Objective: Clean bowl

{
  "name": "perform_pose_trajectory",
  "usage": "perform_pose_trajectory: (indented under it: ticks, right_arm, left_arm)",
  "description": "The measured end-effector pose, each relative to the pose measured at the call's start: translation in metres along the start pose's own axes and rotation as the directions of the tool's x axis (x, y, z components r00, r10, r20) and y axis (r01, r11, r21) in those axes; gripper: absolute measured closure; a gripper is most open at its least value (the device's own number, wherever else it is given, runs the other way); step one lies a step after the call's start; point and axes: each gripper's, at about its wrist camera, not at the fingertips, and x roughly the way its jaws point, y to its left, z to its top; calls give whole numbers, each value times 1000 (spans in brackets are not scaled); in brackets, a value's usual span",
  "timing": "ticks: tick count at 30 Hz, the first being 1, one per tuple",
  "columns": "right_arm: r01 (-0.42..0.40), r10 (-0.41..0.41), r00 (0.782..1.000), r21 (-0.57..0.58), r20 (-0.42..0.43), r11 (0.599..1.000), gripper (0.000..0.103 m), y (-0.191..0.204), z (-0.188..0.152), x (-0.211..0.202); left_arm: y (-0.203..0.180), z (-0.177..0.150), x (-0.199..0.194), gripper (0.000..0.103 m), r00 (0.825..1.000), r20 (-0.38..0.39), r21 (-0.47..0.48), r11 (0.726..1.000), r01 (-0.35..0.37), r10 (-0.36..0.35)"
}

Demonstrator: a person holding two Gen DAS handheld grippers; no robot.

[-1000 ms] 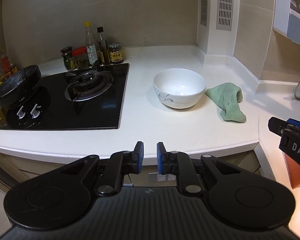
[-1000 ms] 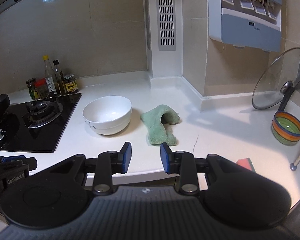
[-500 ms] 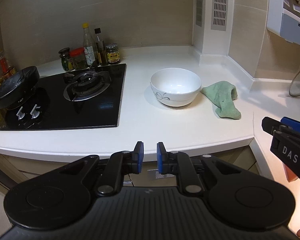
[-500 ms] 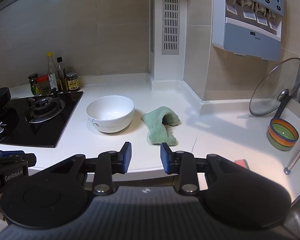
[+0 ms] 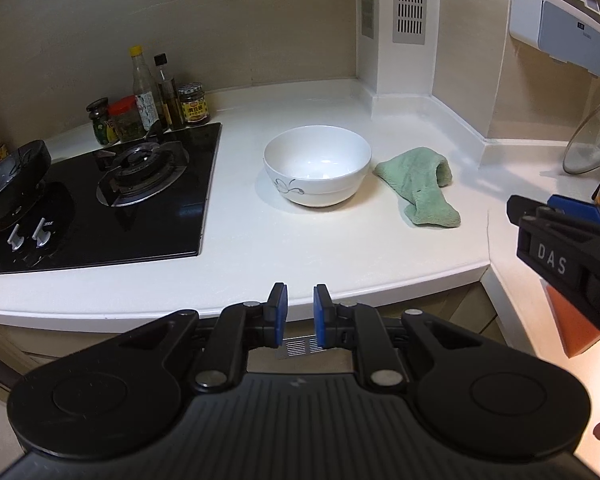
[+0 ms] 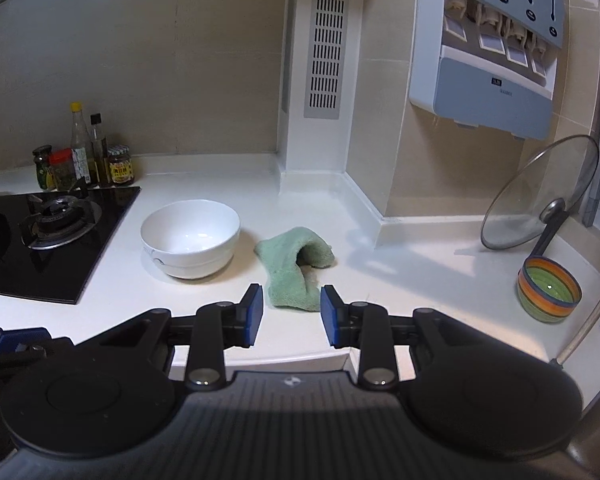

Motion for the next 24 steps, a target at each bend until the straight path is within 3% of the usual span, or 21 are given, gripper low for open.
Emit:
perform_pose_trajectory:
  ticks: [8,24]
  right_arm:
    - [-4,4,1000,-12,-2,1000,76,-7,6,19]
    - [-31,30,999,-39,-24,999,76,-6,17,53]
  left_arm:
    - [-10,13,10,85,1000,23,-2,1000,-18,18]
    - [-14,27,40,89,998,-2,-19,998,-66,66]
